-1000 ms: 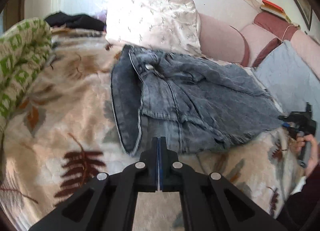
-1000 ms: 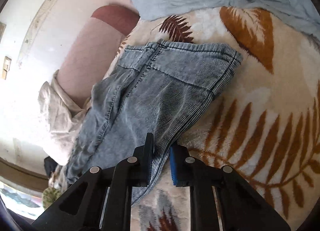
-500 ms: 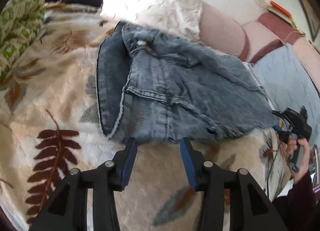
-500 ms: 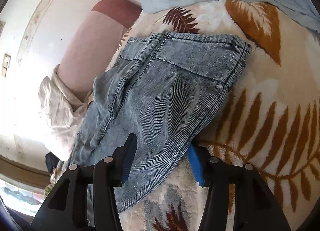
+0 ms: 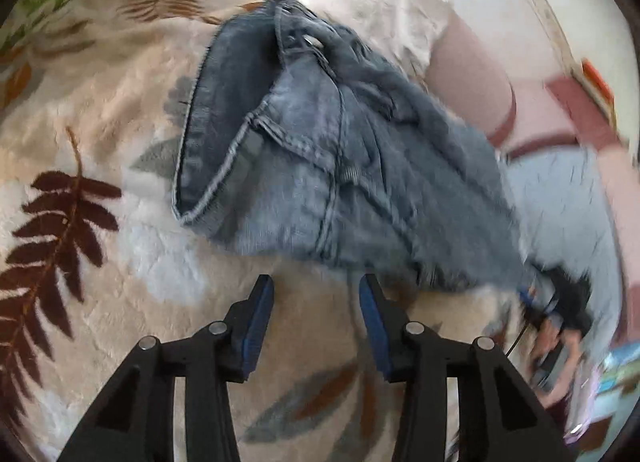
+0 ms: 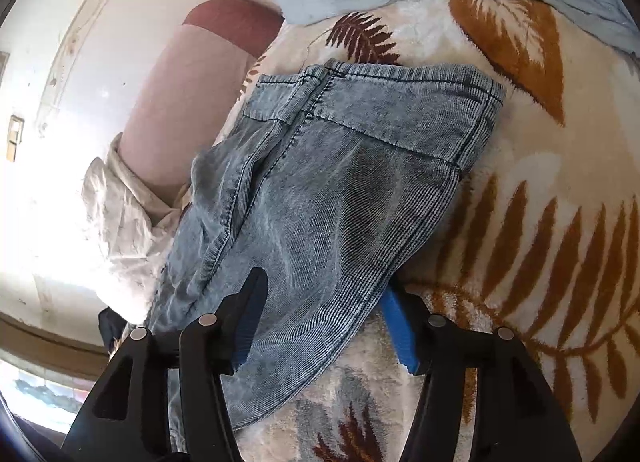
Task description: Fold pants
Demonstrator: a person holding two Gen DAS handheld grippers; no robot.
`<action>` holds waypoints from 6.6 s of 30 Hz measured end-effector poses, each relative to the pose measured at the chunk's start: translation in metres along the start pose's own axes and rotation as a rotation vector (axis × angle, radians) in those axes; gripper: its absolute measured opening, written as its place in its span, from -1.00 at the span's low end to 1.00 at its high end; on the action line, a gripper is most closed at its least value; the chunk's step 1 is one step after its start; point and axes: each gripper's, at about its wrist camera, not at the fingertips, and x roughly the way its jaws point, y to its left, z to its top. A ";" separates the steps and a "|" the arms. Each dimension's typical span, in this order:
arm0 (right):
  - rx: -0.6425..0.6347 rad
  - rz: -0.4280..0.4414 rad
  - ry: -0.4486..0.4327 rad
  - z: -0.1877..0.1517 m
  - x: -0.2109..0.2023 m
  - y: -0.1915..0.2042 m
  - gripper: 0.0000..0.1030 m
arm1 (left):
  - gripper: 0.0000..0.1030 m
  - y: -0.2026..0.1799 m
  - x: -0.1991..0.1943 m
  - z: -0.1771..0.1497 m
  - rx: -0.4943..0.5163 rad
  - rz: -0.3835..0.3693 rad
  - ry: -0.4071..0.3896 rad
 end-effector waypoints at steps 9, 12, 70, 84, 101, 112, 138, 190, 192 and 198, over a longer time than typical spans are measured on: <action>-0.001 0.010 0.004 0.001 0.000 -0.002 0.12 | -0.11 0.007 0.017 0.016 -0.193 -0.108 -0.006; 0.002 0.021 0.008 0.001 0.000 -0.002 0.14 | -0.02 0.009 0.015 0.016 -0.245 -0.187 0.015; 0.055 0.019 0.160 -0.044 -0.063 -0.033 -0.29 | -0.49 0.017 -0.083 -0.029 0.086 0.097 -0.041; -0.226 0.075 0.057 0.106 -0.009 0.073 0.13 | -0.11 -0.018 -0.054 0.164 0.289 0.268 -0.212; -0.189 -0.016 0.016 0.200 0.122 0.094 0.14 | 0.16 0.003 0.058 0.269 0.137 0.243 -0.048; -0.257 -0.068 0.008 0.204 0.143 0.115 0.15 | -0.92 0.011 0.079 0.277 0.076 0.245 -0.001; -0.510 -0.394 0.094 0.190 0.206 0.130 -0.53 | -0.92 0.013 0.050 0.277 0.063 0.215 -0.135; -0.259 -0.019 -0.104 0.041 -0.055 -0.017 0.10 | -0.80 -0.099 -0.114 0.016 0.561 0.204 -0.373; -0.206 0.012 -0.104 0.053 -0.043 -0.021 0.10 | -0.80 -0.129 -0.102 0.009 0.621 0.113 -0.373; -0.177 0.022 -0.046 0.073 -0.016 -0.023 0.10 | -0.80 -0.212 -0.024 -0.021 0.793 -0.044 -0.233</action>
